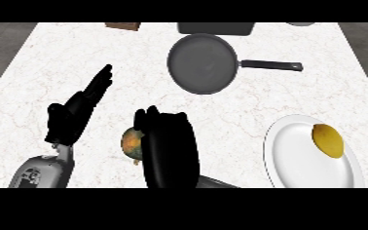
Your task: Pick the squash from the plate and place it in the pan
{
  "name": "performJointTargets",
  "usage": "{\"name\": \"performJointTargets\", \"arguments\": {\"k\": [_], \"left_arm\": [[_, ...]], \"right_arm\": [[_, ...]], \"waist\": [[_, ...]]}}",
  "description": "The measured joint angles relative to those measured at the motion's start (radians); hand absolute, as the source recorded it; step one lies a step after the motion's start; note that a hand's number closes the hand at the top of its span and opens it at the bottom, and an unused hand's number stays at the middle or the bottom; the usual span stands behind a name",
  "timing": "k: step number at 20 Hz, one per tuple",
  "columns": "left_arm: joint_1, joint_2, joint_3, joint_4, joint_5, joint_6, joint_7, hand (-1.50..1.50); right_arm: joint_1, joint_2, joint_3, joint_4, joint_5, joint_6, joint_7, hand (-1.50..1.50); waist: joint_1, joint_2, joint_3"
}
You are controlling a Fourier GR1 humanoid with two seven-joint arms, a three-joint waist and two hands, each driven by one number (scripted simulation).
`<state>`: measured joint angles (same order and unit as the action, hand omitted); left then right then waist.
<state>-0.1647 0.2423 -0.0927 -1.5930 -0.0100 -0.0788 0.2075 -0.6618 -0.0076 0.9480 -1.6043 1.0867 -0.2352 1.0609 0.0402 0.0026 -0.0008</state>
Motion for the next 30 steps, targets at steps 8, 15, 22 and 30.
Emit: {"name": "performJointTargets", "arguments": {"k": [8, 15, 22, 30], "left_arm": [[-0.010, -0.006, 0.010, 0.010, -0.007, -0.005, -0.002, 0.00], [-0.011, -0.005, 0.024, 0.004, -0.005, -0.017, 0.000, 0.00], [0.007, -0.024, 0.010, -0.012, -0.025, -0.014, -0.001, 0.00], [-0.026, -0.047, 0.003, 0.007, -0.040, -0.015, 0.002, 0.00]], "right_arm": [[-0.103, 0.004, -0.113, 0.288, -0.104, -0.229, -0.097, 1.50], [-0.213, 0.002, -0.274, 0.620, -0.171, -0.390, -0.278, 1.50], [-0.298, 0.006, -0.412, 0.923, -0.297, -0.526, -0.540, 1.50], [-0.392, 0.003, -0.518, 1.165, -0.434, -0.599, -0.771, 1.50]], "waist": [[-0.009, 0.003, 0.000], [-0.009, 0.007, 0.001], [-0.003, 0.009, 0.001], [0.011, 0.016, 0.002]]}}
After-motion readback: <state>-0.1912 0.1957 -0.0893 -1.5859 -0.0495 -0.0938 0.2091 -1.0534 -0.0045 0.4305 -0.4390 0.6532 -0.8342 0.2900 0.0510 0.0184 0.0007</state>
